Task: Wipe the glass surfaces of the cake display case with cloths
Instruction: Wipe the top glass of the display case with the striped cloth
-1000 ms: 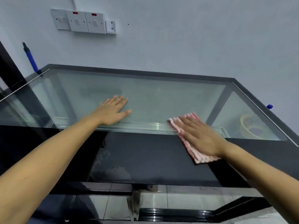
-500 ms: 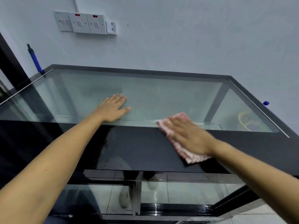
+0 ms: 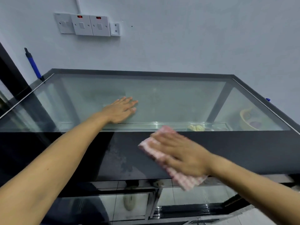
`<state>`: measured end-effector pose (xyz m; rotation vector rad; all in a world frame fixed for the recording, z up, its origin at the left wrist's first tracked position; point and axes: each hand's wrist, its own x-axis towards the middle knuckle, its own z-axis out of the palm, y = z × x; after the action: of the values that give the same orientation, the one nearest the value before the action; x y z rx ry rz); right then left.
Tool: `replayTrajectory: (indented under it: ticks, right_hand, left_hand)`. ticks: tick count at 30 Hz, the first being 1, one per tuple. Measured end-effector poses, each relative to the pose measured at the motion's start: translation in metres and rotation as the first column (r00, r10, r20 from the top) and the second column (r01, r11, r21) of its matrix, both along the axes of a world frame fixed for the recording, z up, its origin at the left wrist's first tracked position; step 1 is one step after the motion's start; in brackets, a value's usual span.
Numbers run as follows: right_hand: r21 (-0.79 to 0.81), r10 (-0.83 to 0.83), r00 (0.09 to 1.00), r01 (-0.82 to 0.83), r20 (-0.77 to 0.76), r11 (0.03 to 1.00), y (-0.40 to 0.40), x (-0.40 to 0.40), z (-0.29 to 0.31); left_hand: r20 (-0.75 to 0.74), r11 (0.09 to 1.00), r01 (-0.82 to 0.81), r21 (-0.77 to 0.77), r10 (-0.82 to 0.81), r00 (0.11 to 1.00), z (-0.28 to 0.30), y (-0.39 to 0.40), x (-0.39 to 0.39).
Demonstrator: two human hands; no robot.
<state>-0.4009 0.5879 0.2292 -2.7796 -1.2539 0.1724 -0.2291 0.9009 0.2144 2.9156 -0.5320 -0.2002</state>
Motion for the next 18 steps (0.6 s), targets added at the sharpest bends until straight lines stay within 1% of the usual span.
replayTrajectory:
  ticks: [2, 4, 5, 7, 8, 9, 11, 12, 14, 15, 16, 18]
  right_hand:
    - [-0.032, -0.216, 0.976, 0.216, 0.015, 0.976, -0.039, 0.034, 0.002]
    - [-0.044, -0.397, 0.915, 0.401, 0.077, 0.915, -0.043, 0.071, -0.001]
    - [-0.030, -0.463, 0.879, 0.469, 0.119, 0.883, -0.031, 0.087, -0.003]
    - [-0.013, -0.550, 0.828, 0.554, 0.111, 0.832, 0.019, 0.107, -0.008]
    - [-0.012, -0.541, 0.836, 0.544, 0.087, 0.839, 0.050, 0.108, -0.009]
    - [0.000, -0.476, 0.876, 0.478, 0.080, 0.878, 0.080, 0.101, -0.011]
    - [0.013, -0.251, 0.963, 0.251, 0.093, 0.968, 0.123, 0.058, -0.013]
    - [0.014, -0.138, 0.985, 0.138, 0.101, 0.990, 0.128, 0.028, -0.014]
    - [0.058, 0.013, 1.000, -0.014, 0.017, 0.998, 0.106, -0.020, -0.004]
    - [0.065, 0.042, 0.999, -0.041, -0.014, 0.997, 0.084, -0.029, 0.000]
    - [0.039, 0.011, 1.000, -0.011, -0.008, 0.999, 0.054, -0.026, 0.003]
    - [-0.075, -0.132, 0.990, 0.135, 0.040, 0.988, -0.003, 0.004, 0.004]
  left_hand:
    - [0.009, 1.000, 0.014, -0.004, -0.014, 1.000, 0.001, 0.003, 0.001]
    - [0.020, 1.000, 0.017, -0.015, -0.017, 1.000, 0.000, 0.005, 0.001]
    - [0.024, 1.000, 0.019, -0.024, -0.018, 1.000, -0.001, 0.005, 0.001]
    - [0.026, 0.999, 0.025, -0.036, -0.024, 0.999, -0.002, 0.005, 0.004]
    - [0.020, 0.998, 0.031, -0.045, -0.030, 0.999, -0.002, 0.006, 0.005]
    - [0.014, 0.997, 0.041, -0.060, -0.040, 0.999, -0.001, 0.008, 0.007]
    - [0.013, 0.995, 0.062, -0.078, -0.061, 0.998, 0.000, 0.012, 0.011]
    - [0.021, 0.994, 0.071, -0.079, -0.069, 0.997, -0.001, 0.014, 0.012]
    - [0.031, 0.994, 0.077, -0.078, -0.075, 0.997, -0.003, 0.017, 0.014]
    - [0.031, 0.994, 0.077, -0.072, -0.075, 0.997, -0.004, 0.017, 0.015]
    - [0.029, 0.995, 0.075, -0.062, -0.073, 0.997, -0.005, 0.017, 0.017]
    - [0.024, 0.997, 0.063, -0.041, -0.062, 0.998, -0.005, 0.017, 0.020]
